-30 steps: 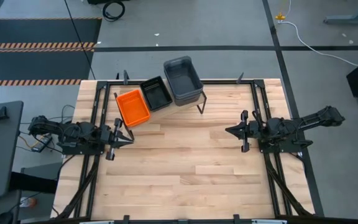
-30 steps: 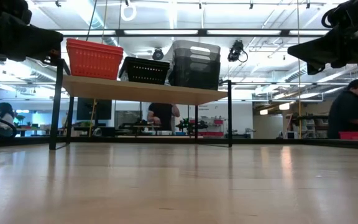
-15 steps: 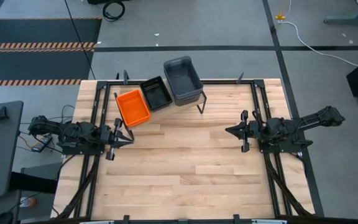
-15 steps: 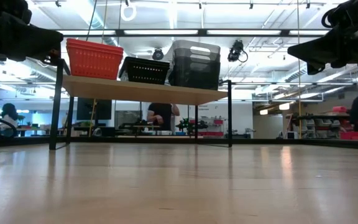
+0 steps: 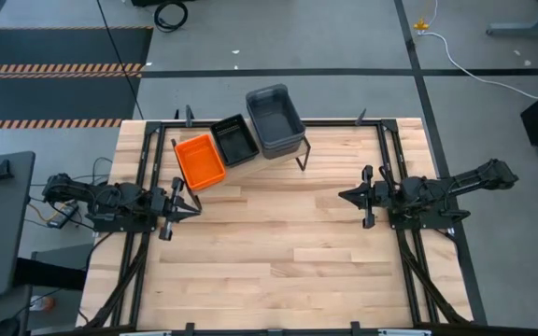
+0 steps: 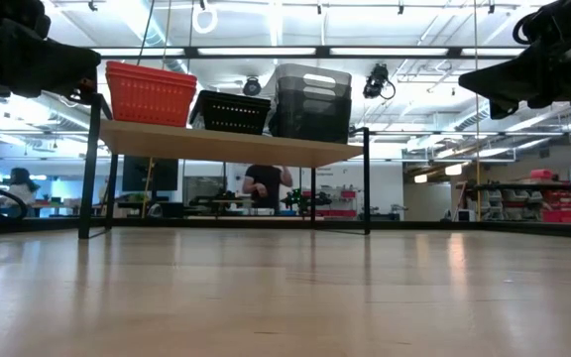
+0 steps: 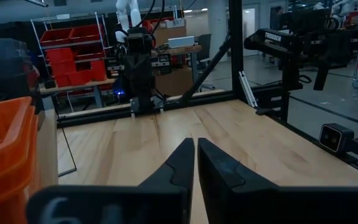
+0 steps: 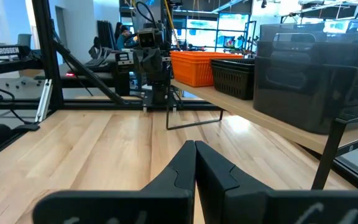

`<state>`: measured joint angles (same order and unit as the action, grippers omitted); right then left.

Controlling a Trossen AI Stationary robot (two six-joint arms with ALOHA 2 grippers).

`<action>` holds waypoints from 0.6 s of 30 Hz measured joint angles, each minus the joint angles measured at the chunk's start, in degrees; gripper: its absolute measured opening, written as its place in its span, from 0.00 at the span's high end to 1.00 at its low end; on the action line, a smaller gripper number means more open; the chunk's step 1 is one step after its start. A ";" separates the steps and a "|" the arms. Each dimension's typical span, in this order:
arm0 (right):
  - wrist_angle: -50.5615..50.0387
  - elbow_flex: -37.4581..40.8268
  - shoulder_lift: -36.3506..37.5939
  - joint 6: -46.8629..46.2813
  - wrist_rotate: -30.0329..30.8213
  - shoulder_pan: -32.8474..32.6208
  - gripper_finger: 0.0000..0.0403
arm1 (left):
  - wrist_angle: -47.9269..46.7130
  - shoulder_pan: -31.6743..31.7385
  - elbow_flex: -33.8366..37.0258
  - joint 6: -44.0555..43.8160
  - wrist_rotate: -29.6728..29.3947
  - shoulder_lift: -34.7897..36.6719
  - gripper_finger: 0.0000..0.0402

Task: Stack baskets on shelf by color
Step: Return to Home Position

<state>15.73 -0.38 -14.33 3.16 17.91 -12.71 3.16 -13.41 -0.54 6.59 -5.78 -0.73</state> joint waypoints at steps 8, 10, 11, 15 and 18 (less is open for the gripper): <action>0.00 0.00 -0.01 0.00 0.00 0.00 0.97 | 0.00 0.00 0.00 0.00 0.01 0.00 0.92; -0.01 0.00 0.00 0.00 0.00 0.01 0.97 | 0.00 0.01 0.00 -0.01 0.01 0.00 0.93; 0.00 0.00 0.00 0.00 -0.01 0.00 0.97 | 0.00 0.00 0.00 0.00 0.02 0.00 0.93; -0.01 0.00 0.01 0.00 -0.02 0.00 0.97 | 0.00 0.00 0.00 0.00 0.02 0.00 0.94; 0.01 0.00 0.01 0.00 0.00 0.00 0.97 | 0.00 0.00 0.00 -0.02 0.02 0.00 0.94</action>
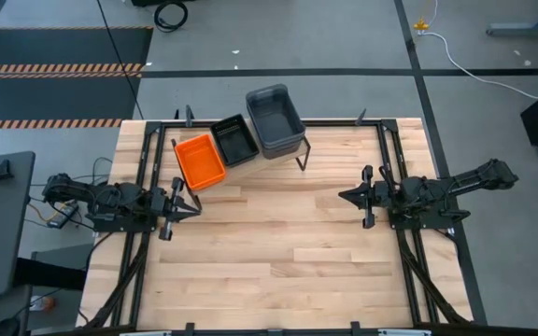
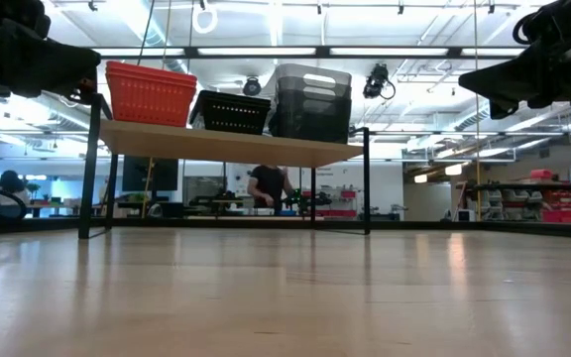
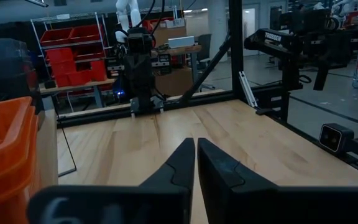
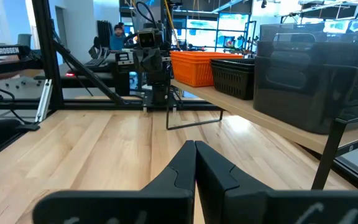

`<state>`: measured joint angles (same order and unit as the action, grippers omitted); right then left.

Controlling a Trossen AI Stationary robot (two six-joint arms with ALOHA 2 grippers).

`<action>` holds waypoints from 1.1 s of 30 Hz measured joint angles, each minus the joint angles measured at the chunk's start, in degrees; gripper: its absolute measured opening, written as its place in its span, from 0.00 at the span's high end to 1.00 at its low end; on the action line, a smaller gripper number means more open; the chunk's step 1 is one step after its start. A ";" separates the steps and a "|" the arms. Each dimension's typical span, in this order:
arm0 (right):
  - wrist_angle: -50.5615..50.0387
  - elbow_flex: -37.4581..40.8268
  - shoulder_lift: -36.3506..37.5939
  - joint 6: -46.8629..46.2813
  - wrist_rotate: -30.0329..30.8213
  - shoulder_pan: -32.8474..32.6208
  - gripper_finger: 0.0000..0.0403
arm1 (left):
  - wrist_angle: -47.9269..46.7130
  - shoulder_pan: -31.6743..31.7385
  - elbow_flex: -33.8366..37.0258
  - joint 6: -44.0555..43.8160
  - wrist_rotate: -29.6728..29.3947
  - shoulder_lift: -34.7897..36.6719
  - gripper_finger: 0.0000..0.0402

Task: Stack baskets on shelf by color
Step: Return to Home Position

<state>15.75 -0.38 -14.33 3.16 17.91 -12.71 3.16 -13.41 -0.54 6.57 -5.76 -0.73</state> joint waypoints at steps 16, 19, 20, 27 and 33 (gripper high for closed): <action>-0.01 0.00 0.00 0.00 -0.01 0.01 0.97 | 0.00 0.00 0.00 0.00 0.00 0.00 0.94; 0.00 0.00 0.00 0.00 0.00 0.02 0.97 | 0.00 0.00 0.00 0.00 0.00 0.00 0.94; 0.00 0.00 -0.02 0.00 -0.02 0.02 0.97 | 0.00 0.01 0.00 0.00 0.00 0.00 0.93; 0.00 0.00 0.00 0.00 -0.02 0.02 0.97 | 0.00 0.00 0.00 0.00 0.00 0.00 0.92; -0.01 0.00 0.00 0.00 -0.01 0.02 0.97 | 0.00 0.01 0.00 0.00 0.00 0.00 0.93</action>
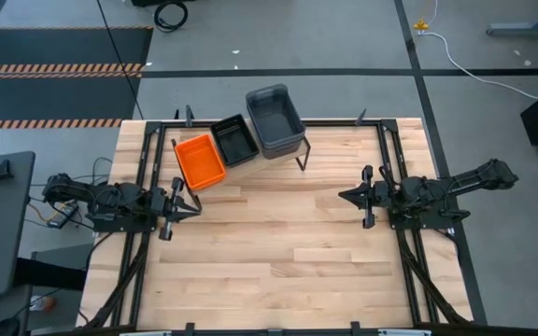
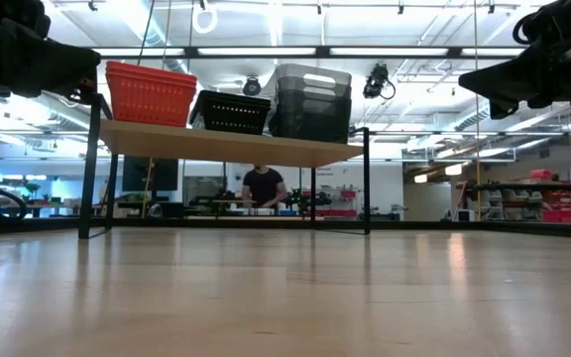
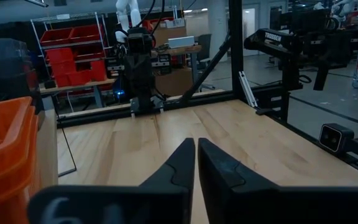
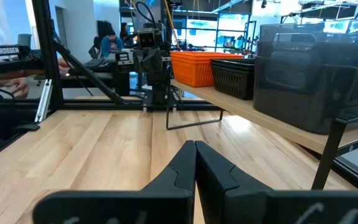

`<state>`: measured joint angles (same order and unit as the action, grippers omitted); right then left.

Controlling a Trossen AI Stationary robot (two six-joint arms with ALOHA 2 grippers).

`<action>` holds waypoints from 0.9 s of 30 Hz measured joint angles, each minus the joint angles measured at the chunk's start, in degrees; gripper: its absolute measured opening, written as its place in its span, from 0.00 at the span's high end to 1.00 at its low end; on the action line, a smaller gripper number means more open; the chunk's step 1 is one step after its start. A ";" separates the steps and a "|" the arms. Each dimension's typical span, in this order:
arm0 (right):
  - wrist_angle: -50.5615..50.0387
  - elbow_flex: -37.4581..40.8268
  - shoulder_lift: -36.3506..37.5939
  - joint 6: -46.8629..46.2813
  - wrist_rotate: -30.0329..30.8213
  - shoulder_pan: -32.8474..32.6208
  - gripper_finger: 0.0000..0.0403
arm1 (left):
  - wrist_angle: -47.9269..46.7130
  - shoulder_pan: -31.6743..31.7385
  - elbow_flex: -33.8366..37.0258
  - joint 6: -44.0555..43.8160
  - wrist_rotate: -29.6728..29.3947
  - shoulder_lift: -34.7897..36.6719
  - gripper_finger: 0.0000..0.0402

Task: Stack baskets on shelf by color
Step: Return to Home Position

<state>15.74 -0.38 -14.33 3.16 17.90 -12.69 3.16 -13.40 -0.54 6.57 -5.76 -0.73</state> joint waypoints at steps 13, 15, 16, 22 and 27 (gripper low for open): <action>-0.01 0.00 0.00 0.00 0.00 0.00 0.97 | 0.00 -0.01 0.00 0.00 0.02 0.00 0.92; -0.01 0.00 -0.01 0.00 -0.01 -0.01 0.97 | 0.00 -0.01 0.00 0.02 0.00 0.00 0.92; 0.01 0.00 0.00 0.00 -0.01 0.00 0.97 | -0.01 -0.01 0.00 0.01 0.00 0.00 0.92; 0.01 0.00 -0.01 0.00 -0.01 0.00 0.97 | 0.00 0.01 0.00 0.01 0.01 0.00 0.94; 0.00 0.00 -0.01 0.00 0.00 -0.01 0.97 | -0.01 0.00 0.00 0.02 0.00 0.00 0.93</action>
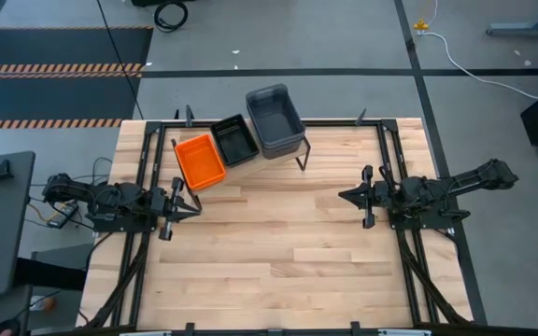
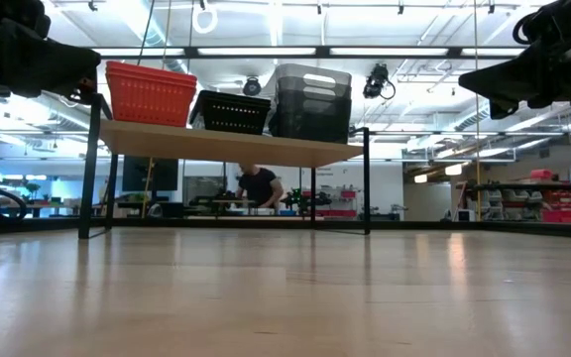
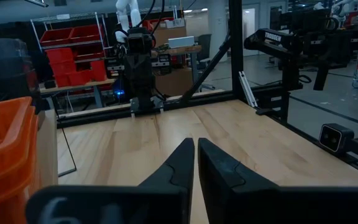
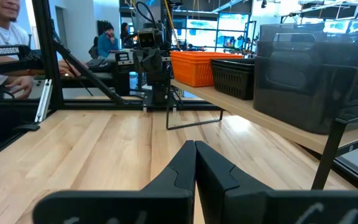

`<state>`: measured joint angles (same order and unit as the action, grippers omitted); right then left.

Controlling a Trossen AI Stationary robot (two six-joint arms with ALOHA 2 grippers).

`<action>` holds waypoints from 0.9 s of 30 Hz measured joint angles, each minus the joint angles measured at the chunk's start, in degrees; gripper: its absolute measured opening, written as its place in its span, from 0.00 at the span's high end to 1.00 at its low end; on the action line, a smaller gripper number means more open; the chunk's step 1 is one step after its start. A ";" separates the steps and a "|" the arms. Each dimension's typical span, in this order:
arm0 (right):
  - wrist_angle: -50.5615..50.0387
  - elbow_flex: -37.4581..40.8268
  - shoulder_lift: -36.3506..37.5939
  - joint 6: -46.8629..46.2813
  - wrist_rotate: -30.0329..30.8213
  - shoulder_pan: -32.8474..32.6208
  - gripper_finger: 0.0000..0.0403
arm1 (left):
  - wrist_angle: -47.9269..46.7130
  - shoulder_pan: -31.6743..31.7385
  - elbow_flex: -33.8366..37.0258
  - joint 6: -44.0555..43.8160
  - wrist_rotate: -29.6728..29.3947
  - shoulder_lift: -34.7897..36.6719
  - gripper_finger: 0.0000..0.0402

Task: Stack baskets on shelf by color
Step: Return to Home Position

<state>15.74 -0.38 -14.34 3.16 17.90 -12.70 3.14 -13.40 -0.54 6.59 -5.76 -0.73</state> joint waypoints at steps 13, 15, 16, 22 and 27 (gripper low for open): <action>0.00 0.00 0.01 -0.01 -0.01 0.00 0.97 | 0.01 0.00 0.00 -0.01 0.01 0.00 0.94; 0.01 0.00 0.01 0.00 0.00 0.01 0.97 | 0.01 0.00 0.00 0.00 0.00 0.00 0.94; 0.00 0.00 0.01 0.00 -0.01 0.00 0.97 | 0.01 0.01 0.00 0.00 0.02 0.00 0.94; 0.01 0.00 0.01 -0.02 -0.01 -0.01 0.97 | 0.01 0.01 0.00 0.00 0.00 0.00 0.92; 0.00 0.00 0.01 0.00 0.00 0.00 0.97 | 0.01 -0.01 0.00 0.00 0.00 0.00 0.92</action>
<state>15.74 -0.38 -14.33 3.16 17.90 -12.70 3.16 -13.41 -0.54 6.59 -5.76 -0.73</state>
